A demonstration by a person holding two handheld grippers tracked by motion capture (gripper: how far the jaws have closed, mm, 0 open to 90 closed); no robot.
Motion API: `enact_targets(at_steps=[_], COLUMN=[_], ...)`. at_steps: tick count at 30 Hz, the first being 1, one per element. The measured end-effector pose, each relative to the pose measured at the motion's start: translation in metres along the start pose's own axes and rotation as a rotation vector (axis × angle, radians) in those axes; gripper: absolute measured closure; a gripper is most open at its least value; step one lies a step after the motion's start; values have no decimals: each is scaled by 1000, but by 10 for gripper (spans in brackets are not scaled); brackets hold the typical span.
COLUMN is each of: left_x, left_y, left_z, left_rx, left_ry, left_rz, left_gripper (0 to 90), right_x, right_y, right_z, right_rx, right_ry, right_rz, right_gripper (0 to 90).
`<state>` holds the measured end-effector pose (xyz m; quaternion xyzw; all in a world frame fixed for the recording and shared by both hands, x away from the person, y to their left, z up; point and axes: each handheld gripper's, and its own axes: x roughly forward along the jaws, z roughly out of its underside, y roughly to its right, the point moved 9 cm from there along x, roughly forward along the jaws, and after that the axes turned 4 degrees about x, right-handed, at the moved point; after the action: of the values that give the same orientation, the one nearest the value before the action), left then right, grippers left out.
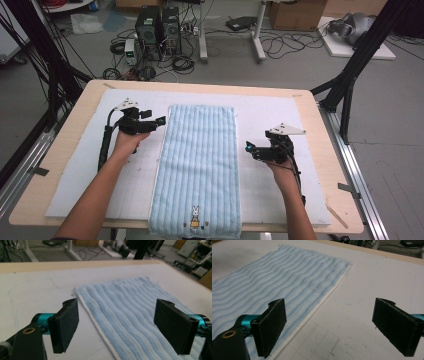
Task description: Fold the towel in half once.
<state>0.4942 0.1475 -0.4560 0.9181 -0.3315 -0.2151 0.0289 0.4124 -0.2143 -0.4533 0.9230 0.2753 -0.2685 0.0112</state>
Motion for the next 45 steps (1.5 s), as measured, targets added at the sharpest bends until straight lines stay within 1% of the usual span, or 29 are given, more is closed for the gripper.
enact_targets(at_steps=[1,2,6,8,9,10,13,17,18,19,20,21,22,23,24,25,26,28,29,33,34,36,37,38,40,42,43,44,45], left_x=[4,8,23,29,31,33,38,41,41,41,42,42,43,43,43,43,44,44,44,44,43,42,42,42,42,42,41,41,41], left_y=[-1,-1,-1,-2,-3,-3,0,2,2,3,4,6,7,9,10,11,13,15,15,13,12,12,11,11,11,11,10,10,10], left_z=[2,5,20,26,28,29,32,38,38,38,38,38,38,38,38,39,39,39,39,39,39,38,38,38,37,37,37,37,37], left_rx=[0,-2,22,33,49,65,99,140,150,161,171,194,200,207,210,213,211,202,194,140,133,108,106,95,92,81,82,70,64], left_ry=[-5,-21,-102,-149,-178,-194,-219,-257,-261,-262,-262,-266,-264,-265,-262,-264,-265,-263,-263,-251,-249,-237,-236,-231,-227,-222,-224,-224,-220], left_rz=[-7,-6,-25,-49,-62,-80,-101,-105,-109,-113,-108,-105,-103,-90,-89,-80,-61,-47,-48,-35,-29,-18,-12,-9,-5,3,6,9,11], left_gripper=[226,236,282,326,345,365,425,478,502,506,526,560,587,625,676,698,758,835,851,868,868,869,869,869,869,868,868,868,868], right_x=[0,0,1,1,1,2,3,3,3,4,4,4,5,6,6,7,8,10,11,18,21,28,32,36,47,58,65,71,77], right_y=[0,0,0,1,0,0,0,0,0,0,0,0,-1,-1,-1,-2,-2,-3,-4,-10,-11,-11,-11,-9,-6,-4,-2,0,2], right_z=[0,0,1,1,1,1,2,3,3,3,4,4,4,4,5,5,5,5,5,2,2,-1,-2,-3,-7,-9,-10,-10,-10], right_rx=[2,3,12,17,18,17,18,18,20,20,20,19,21,18,17,22,18,19,18,10,-1,2,4,13,40,54,58,61,70], right_ry=[0,-1,-5,-7,-8,-9,-17,-20,-23,-24,-24,-27,-28,-30,-32,-37,-36,-40,-42,-49,-55,-63,-68,-75,-89,-116,-132,-146,-161], right_rz=[-1,-3,-4,-2,-5,-5,-5,-4,-4,-4,-3,-5,-4,-6,-4,-6,-7,-3,-5,-9,-6,1,6,11,12,11,16,25,25], right_gripper=[112,113,112,112,112,112,112,113,112,112,112,112,112,112,112,112,113,112,112,112,112,112,112,112,113,113,123,177,237])
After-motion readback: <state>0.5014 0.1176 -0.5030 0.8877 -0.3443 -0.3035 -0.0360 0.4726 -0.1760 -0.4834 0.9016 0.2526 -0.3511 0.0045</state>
